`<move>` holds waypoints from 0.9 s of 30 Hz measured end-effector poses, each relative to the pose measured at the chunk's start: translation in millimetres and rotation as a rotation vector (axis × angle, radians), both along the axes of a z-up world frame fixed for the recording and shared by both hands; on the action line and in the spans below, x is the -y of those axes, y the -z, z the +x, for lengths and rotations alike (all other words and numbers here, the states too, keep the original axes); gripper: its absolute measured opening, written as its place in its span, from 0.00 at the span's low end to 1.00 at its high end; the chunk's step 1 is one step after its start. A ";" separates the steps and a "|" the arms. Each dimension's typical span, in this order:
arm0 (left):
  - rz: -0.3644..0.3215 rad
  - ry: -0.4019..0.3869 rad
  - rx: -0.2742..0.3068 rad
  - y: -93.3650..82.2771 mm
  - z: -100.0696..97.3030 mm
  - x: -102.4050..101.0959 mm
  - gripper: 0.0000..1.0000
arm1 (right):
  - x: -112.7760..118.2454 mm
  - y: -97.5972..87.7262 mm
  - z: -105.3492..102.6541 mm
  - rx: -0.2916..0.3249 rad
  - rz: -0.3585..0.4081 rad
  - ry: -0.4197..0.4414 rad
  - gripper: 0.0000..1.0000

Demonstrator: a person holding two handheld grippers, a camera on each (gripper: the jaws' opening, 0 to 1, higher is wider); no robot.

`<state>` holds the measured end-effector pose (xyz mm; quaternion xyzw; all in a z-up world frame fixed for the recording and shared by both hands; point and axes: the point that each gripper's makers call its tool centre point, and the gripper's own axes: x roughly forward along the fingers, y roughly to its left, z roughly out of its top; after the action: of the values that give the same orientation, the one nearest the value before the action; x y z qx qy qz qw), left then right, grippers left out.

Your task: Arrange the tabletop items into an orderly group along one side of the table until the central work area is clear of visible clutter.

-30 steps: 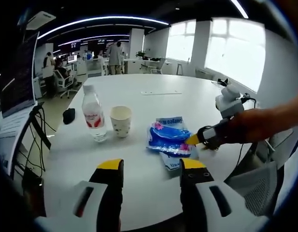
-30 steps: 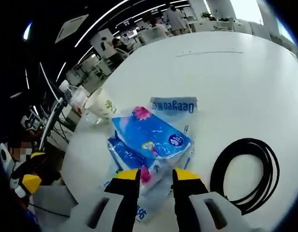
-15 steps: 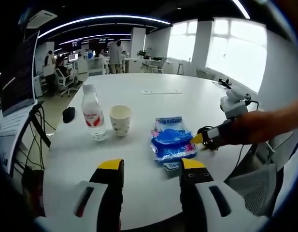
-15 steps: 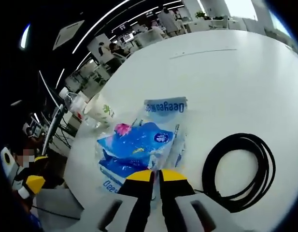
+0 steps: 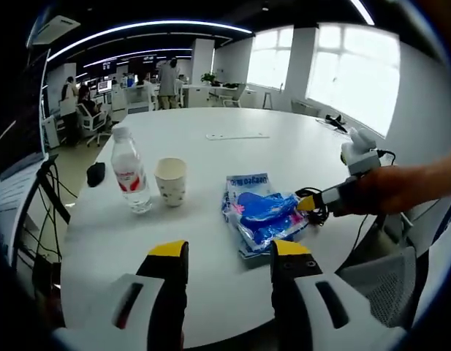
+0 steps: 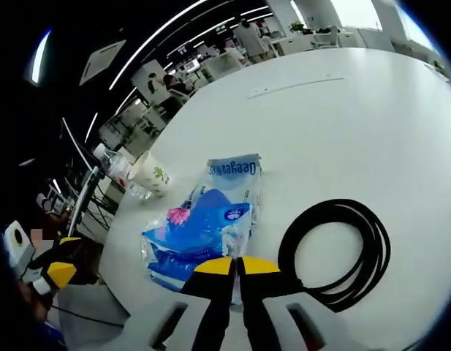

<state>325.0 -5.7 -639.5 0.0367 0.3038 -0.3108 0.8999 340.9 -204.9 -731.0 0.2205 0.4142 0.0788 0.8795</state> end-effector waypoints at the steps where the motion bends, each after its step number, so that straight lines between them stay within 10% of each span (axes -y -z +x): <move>1: 0.002 0.004 0.001 0.3 -0.8 1.1 0.44 | 2.1 -0.1 -0.9 0.001 -0.004 -0.003 0.00; 27: -0.023 0.058 -0.028 4.5 -10.0 28.0 0.43 | 54.9 -22.1 -2.0 0.054 -0.040 0.038 0.00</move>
<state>315.0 -33.8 -644.0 0.0310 0.3115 -0.3405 0.8866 338.9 -259.7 -708.9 0.2084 0.3873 0.0595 0.8961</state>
